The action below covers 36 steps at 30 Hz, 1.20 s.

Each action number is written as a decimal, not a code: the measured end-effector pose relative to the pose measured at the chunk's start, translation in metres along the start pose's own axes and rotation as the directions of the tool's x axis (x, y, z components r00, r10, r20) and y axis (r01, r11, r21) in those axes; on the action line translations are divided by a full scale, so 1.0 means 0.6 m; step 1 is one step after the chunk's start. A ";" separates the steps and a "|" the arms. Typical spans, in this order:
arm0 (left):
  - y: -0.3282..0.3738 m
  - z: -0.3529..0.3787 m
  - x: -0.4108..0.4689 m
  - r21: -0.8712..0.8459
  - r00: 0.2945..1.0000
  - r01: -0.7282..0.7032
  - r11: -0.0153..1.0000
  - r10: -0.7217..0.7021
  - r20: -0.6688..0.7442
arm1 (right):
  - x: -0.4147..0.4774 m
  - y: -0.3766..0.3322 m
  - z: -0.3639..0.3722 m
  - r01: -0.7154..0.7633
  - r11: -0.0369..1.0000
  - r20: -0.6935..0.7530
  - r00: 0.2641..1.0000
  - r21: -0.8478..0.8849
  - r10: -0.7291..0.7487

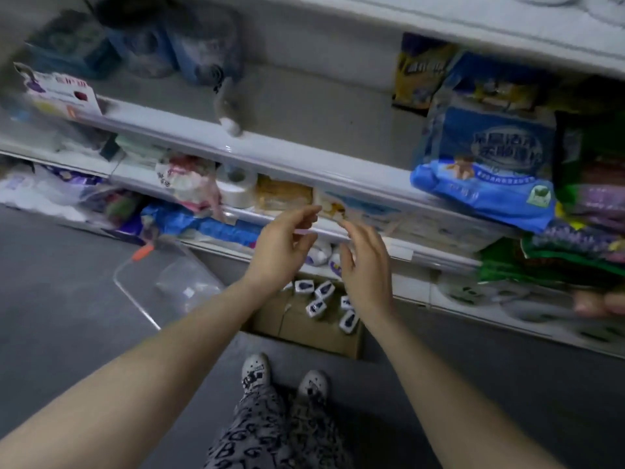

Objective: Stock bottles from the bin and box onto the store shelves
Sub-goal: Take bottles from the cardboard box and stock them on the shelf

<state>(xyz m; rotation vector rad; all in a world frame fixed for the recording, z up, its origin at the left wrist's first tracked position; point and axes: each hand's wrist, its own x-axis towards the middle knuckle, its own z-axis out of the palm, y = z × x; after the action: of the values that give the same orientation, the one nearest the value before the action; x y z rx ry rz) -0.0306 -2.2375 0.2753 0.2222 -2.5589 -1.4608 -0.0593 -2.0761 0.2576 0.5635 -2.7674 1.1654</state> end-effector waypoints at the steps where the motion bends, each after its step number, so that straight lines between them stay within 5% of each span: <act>1: -0.015 0.011 -0.007 -0.006 1.000 0.016 1.000 -0.016 0.016 | -0.013 0.014 0.010 -0.008 1.000 0.007 1.000 -0.008 0.009; 16: -0.325 0.202 -0.110 -0.022 0.935 0.321 0.947 -0.313 0.166 | -0.168 0.254 0.214 -0.214 0.962 0.373 0.890 -0.169 0.263; 36: -0.737 0.441 -0.159 0.141 0.830 0.468 0.873 -0.488 0.269 | -0.216 0.576 0.525 -0.201 0.923 0.486 0.801 -0.329 0.348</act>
<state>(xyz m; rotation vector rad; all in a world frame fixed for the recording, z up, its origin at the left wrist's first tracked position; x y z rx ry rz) 0.0166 -2.2188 -0.2463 0.7636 -2.9472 -1.6736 -0.0458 -2.0378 -0.2257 0.5311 -3.5204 0.7259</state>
